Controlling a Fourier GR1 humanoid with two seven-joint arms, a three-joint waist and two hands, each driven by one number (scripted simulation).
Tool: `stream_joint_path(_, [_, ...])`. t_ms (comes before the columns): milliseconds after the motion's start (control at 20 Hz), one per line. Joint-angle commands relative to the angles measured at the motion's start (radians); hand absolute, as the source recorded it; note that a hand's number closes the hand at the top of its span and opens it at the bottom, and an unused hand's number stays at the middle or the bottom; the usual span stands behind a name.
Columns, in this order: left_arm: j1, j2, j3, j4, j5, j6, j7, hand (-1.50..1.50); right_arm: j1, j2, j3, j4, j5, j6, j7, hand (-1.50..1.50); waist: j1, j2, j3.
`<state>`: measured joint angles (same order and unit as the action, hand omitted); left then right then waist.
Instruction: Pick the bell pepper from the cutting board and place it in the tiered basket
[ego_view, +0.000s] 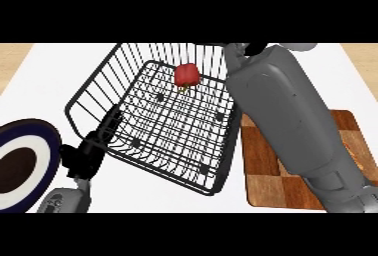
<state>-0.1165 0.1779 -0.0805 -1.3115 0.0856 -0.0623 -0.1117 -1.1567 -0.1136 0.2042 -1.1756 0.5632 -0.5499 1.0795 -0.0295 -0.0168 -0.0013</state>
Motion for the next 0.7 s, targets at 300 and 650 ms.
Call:
stream_joint_path(300, [0.076, -0.012, 0.001, -0.043, -0.011, 0.030, -0.014, 0.00, 0.268, -0.206, -0.188, -0.456, 0.096, -0.024, 0.119, -1.50, -0.045, -0.010, 0.003])
stream_joint_path(650, [0.094, 0.021, 0.025, -0.073, 0.007, 0.003, -0.008, 0.00, 0.637, -0.311, -0.312, -0.885, -0.063, 0.123, 0.119, -1.50, -0.062, -0.009, 0.004])
